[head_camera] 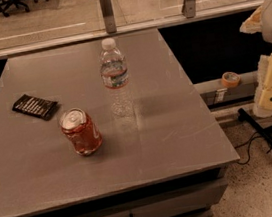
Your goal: Pick coke can
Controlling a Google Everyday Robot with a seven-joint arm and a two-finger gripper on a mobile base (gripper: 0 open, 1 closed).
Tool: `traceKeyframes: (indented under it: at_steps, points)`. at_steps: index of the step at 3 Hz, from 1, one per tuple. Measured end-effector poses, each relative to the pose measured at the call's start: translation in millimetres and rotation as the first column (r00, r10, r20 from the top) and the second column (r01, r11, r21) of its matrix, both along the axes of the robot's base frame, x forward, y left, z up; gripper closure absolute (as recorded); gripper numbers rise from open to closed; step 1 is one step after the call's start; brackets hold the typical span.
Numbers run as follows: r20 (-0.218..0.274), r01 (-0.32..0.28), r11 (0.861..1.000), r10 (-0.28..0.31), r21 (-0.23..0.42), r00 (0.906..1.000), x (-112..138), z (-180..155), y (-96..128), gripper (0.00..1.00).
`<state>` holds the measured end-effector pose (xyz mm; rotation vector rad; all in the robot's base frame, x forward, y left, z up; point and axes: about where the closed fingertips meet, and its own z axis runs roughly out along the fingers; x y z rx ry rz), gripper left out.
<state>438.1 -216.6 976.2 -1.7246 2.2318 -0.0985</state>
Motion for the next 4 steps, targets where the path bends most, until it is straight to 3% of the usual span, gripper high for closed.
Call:
traceKeyframes:
  at_steps: [1, 2, 3, 4]
  points:
    - [0.0, 0.0, 1.0, 0.0, 0.0, 1.0, 0, 0, 0, 0.0]
    - [-0.019, -0.022, 0.995, 0.024, 0.095, 0.9995, -6, -4, 16, 0.0]
    - [-0.031, -0.054, 0.962, 0.064, 0.267, 0.9974, -20, -27, 43, 0.0]
    - [-0.036, -0.056, 0.902, 0.079, 0.428, 0.9962, -36, -50, 76, 0.0]
